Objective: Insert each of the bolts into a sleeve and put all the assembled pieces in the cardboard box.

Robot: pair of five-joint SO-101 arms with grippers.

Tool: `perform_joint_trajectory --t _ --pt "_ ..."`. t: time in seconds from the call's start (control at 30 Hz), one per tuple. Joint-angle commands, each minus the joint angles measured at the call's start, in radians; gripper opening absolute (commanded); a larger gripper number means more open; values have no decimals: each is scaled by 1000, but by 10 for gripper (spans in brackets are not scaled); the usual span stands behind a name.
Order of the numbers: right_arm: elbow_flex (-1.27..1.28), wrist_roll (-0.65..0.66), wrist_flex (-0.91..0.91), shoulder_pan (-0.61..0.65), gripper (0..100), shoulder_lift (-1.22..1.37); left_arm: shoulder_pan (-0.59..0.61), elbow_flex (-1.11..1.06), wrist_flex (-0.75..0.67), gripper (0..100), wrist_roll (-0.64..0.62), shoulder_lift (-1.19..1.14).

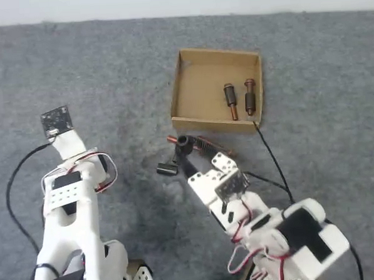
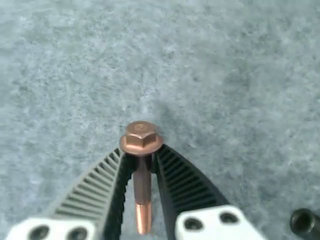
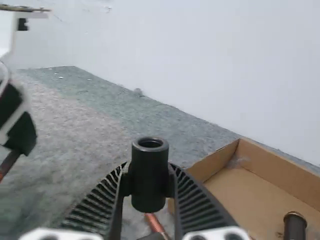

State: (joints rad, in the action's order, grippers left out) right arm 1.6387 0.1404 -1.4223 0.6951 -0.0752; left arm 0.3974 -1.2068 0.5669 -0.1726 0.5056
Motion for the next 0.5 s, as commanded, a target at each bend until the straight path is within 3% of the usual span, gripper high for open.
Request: perform_joint_trajectory --t 0.0,0.2,0.47 --pt "26 -9 -18 25 6 -93 6 111 -28 11 -9 55" --pt "32 -9 -16 27 6 -102 -25 232 -28 11 -170 55" --pt "32 -11 -15 25 6 -102 -229 300 -28 11 -183 147"
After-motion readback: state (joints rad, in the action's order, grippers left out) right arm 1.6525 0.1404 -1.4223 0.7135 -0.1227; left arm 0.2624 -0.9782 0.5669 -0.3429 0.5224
